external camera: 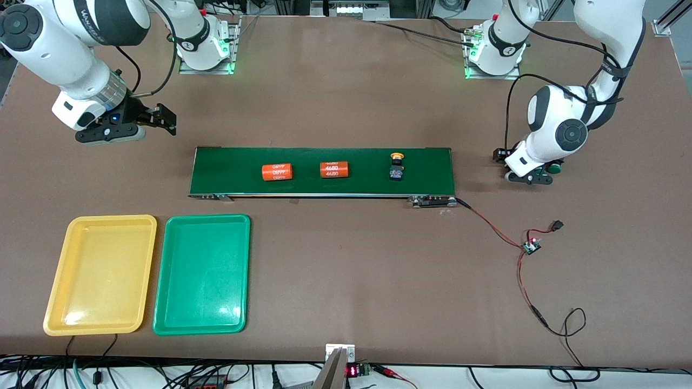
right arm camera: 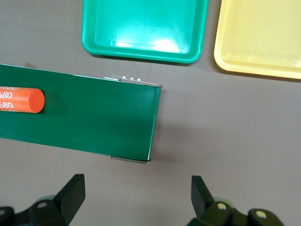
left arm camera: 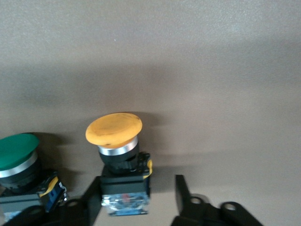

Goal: Sort buttons by color to trays
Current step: 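Grasp the second yellow-capped button with the left gripper, then place the second yellow button on the conveyor belt with the left gripper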

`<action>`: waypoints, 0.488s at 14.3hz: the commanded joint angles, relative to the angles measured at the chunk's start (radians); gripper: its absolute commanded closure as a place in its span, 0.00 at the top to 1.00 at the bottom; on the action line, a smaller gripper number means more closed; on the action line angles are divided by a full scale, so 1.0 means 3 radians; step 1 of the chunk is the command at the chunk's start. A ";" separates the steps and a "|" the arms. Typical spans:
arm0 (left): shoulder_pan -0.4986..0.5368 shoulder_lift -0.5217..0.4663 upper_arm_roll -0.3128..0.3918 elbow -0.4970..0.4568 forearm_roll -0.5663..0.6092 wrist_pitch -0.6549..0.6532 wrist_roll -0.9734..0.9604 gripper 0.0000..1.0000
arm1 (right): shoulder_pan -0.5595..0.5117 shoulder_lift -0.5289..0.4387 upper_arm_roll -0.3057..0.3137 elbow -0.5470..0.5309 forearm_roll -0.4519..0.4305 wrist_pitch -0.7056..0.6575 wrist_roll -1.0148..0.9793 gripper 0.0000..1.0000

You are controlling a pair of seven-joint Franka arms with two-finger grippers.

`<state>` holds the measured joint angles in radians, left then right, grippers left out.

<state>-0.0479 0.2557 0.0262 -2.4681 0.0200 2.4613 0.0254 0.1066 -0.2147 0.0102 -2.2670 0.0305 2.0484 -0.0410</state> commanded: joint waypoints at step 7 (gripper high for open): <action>0.0027 -0.0433 -0.0250 0.0382 0.0051 -0.0829 0.0008 0.30 | -0.0033 -0.0026 0.0007 -0.0021 0.0031 -0.0012 0.0019 1.00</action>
<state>-0.0476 0.1851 -0.0017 -2.4172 0.0201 2.3476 0.0272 0.1064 -0.2147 0.0095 -2.2671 0.0305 2.0478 -0.0410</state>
